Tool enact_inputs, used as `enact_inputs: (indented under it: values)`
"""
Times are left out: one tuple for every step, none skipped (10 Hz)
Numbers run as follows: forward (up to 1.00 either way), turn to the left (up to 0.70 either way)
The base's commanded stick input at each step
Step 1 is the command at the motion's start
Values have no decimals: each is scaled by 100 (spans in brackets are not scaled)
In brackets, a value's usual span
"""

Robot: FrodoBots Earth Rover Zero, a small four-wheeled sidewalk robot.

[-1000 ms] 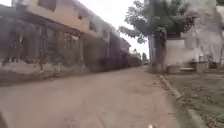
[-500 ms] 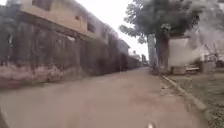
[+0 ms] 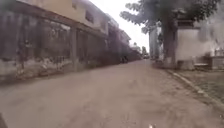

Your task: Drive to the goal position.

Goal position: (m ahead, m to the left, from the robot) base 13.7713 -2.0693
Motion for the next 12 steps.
enact_inputs:
  values:
    - [100,-27]
    - [100,-27]
    - [100,-14]
    - [100,0]
    - [100,0]
    - [100,0]
    - [100,0]
    - [100,0]
    - [100,-4]
    - [100,-21]
    - [100,-18]
    - [100,-5]
